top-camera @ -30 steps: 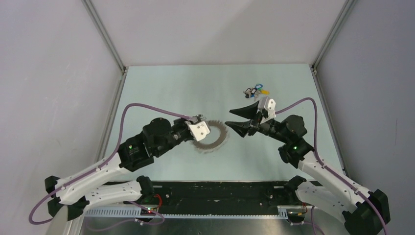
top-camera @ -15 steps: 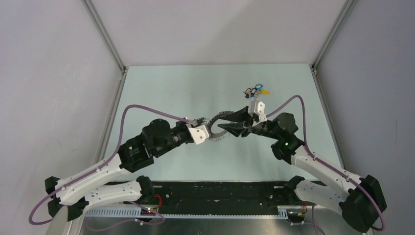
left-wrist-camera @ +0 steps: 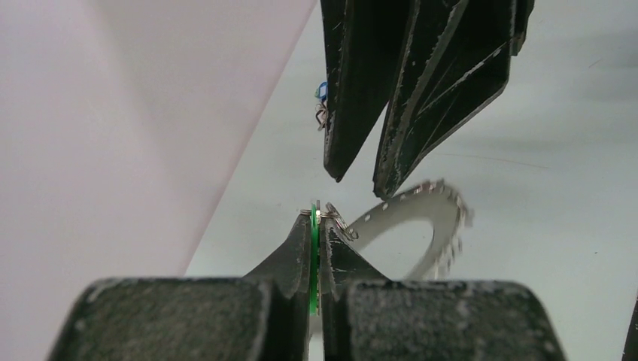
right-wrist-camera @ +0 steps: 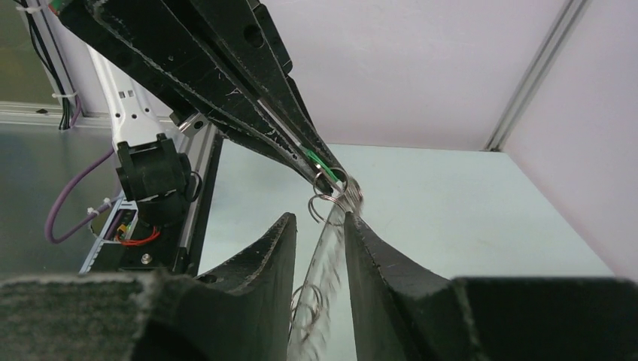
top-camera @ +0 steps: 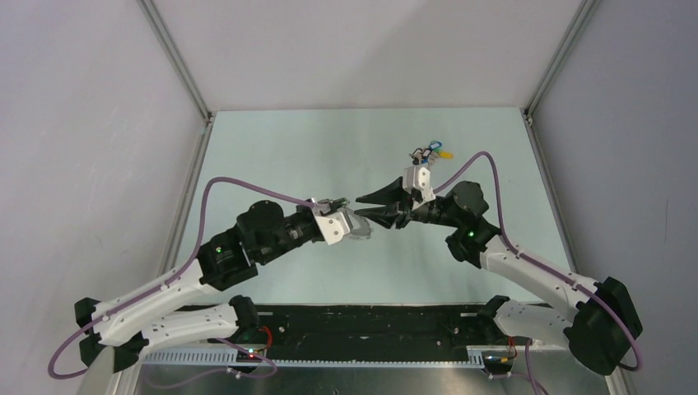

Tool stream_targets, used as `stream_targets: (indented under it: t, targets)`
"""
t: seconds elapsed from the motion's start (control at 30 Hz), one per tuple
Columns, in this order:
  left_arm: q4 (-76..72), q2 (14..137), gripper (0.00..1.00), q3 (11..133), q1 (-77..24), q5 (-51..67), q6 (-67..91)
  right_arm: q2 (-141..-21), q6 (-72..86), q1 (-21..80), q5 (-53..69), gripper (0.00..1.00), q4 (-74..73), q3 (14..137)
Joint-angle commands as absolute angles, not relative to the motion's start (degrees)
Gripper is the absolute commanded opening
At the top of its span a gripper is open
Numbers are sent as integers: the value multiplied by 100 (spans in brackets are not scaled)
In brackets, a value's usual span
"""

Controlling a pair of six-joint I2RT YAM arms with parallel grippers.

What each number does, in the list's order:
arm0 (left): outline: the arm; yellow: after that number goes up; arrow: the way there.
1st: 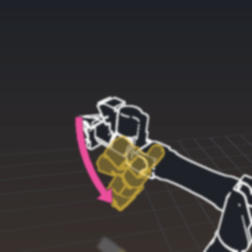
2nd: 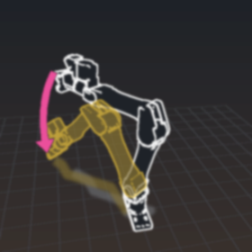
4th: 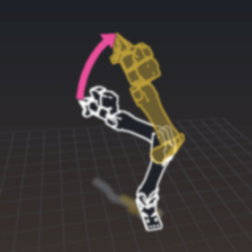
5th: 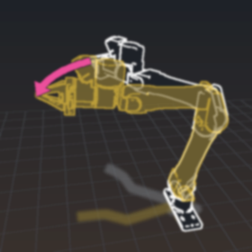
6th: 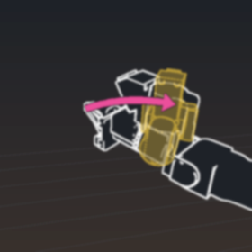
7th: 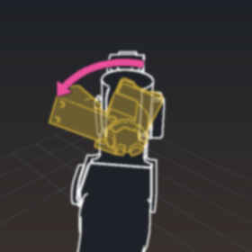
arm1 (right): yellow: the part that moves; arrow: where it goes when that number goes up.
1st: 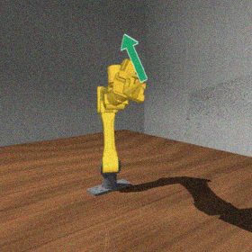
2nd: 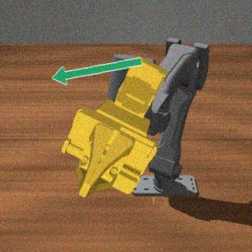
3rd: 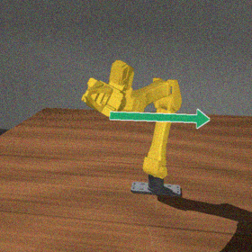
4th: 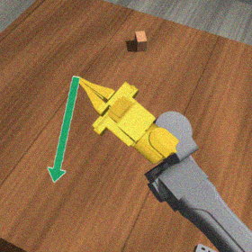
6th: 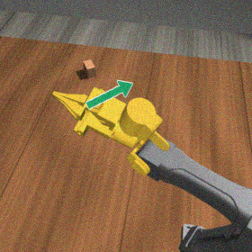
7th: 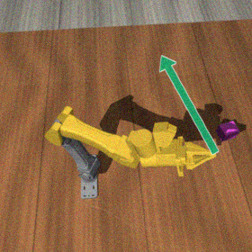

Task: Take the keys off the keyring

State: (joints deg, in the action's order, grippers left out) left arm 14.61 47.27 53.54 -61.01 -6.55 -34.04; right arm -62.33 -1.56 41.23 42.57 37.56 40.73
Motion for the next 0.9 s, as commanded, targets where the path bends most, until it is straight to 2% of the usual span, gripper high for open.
stream_targets:
  t: [0.0,0.37,0.57,0.7,0.77,0.87]
  targets:
    - [1064,4543,0,5356,-6128,-469,-3389,-6349,-315,4213,4331,33,3810,4498]
    - [1071,4434,0,5356,-6127,-359,-3376,-6572,-374,4305,4490,22,3460,4743]
    - [1055,4338,0,5346,-6133,-318,-3358,-6691,-386,4374,4608,22,3293,4907]
    - [1041,4359,0,5344,-6127,-354,-3373,-6732,-346,4418,4682,18,3239,5009]
    - [1043,4381,0,5342,-6126,-390,-3369,-6728,-322,4425,4692,15,3252,5021]
    - [1045,4399,0,5346,-6128,-446,-3373,-6676,-314,4438,4592,0,3173,5027]
